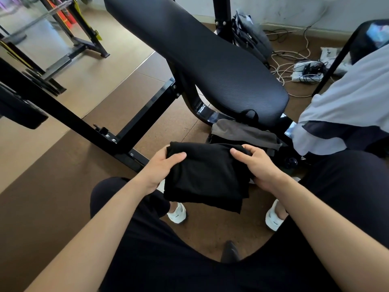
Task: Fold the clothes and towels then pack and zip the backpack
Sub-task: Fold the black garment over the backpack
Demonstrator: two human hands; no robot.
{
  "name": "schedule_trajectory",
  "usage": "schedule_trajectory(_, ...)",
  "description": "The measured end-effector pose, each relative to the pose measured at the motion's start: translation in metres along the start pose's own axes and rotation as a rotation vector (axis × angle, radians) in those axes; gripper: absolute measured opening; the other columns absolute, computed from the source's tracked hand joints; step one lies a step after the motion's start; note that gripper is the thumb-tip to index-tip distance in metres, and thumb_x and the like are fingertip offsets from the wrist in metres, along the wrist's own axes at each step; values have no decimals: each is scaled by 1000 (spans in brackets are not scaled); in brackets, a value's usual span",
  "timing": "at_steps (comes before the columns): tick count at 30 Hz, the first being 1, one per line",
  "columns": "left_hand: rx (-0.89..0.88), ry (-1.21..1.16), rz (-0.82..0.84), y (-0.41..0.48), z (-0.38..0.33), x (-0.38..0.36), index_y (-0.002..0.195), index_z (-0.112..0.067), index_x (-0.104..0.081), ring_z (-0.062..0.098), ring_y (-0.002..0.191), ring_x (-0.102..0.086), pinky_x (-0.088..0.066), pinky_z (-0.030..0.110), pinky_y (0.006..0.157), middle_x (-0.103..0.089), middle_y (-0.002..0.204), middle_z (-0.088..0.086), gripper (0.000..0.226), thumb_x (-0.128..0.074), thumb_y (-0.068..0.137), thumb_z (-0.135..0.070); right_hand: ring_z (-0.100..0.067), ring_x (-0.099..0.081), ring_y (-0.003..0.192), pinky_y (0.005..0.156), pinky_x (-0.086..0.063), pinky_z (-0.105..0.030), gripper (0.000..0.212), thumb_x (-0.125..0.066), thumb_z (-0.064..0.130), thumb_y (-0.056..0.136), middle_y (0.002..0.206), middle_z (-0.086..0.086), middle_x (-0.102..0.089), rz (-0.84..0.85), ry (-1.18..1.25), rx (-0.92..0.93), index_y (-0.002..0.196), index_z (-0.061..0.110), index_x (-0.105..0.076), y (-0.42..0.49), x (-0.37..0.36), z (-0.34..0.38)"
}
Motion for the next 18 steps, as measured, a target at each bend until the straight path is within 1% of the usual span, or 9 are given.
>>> schedule_trajectory(2,41,64,-49,2,6,-2,128,-23,-58,18,116,-67,-53,33,98,-69,125,-1,30,-64,101,-33,-22,-69,86,74,-53,-34,20,-74,28,92,89,-5,-72,-36,-63,8,100,10,-70,1,1,-3)
schedule_trajectory(4,68,146,-86,2,10,-5,130,-22,-51,14,114,-64,-53,29,93,-64,127,-2,39,-66,98,-39,-21,-68,82,70,-53,-33,20,-74,29,93,86,-6,-70,-76,-132,27,97,10,-68,1,1,-5)
schedule_trajectory(5,77,196,-89,2,11,-6,131,-21,-48,13,112,-63,-53,31,92,-62,127,-3,46,-70,95,-40,-22,-69,83,71,-55,-36,21,-74,29,93,86,-9,-70,-97,-159,37,95,9,-67,2,1,-6)
schedule_trajectory(7,76,346,-86,1,13,-9,130,-23,-41,13,110,-59,-53,36,94,-56,122,-7,61,-80,87,-42,-26,-70,85,78,-57,-45,23,-75,28,92,92,-17,-72,-142,-213,68,93,7,-65,3,0,-8)
schedule_trajectory(9,23,487,-117,-1,13,-13,124,-24,-39,13,107,-56,-52,36,91,-53,117,-7,67,-86,79,-40,-29,-72,90,83,-58,-49,24,-75,30,91,95,-17,-72,-174,-260,95,94,8,-65,2,-2,-10)
schedule_trajectory(12,-127,590,-242,-4,10,-17,115,-21,-43,16,99,-57,-47,31,80,-55,105,-7,61,-89,76,-34,-26,-70,91,82,-58,-45,22,-74,32,92,94,-11,-71,-189,-329,135,94,13,-65,-1,-7,-7)
schedule_trajectory(14,-198,554,-344,-7,7,-14,114,-20,-50,15,98,-57,-44,29,79,-59,104,-7,56,-90,75,-30,-24,-71,92,80,-58,-40,22,-77,31,90,96,-9,-71,-156,-332,143,97,14,-65,-3,-9,-4)
schedule_trajectory(15,-202,482,-381,-6,7,-10,114,-18,-56,14,99,-59,-45,29,81,-62,106,-7,53,-91,75,-27,-23,-72,92,80,-60,-38,24,-80,29,87,98,-9,-72,-122,-303,134,100,14,-66,-4,-10,-2)
schedule_trajectory(18,-94,134,-425,-2,11,2,107,-15,-74,19,98,-72,-57,36,85,-76,101,-2,35,-90,76,-22,-23,-74,100,84,-59,-36,43,-87,10,77,108,-8,-75,58,-87,34,114,13,-66,-5,-15,-1)
Point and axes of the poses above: each hand's wrist, its own y-axis towards the middle knuckle, its own x-axis out of the back of the hand, z = x × y, the point moved 5 cm from there along y, towards the middle knuckle
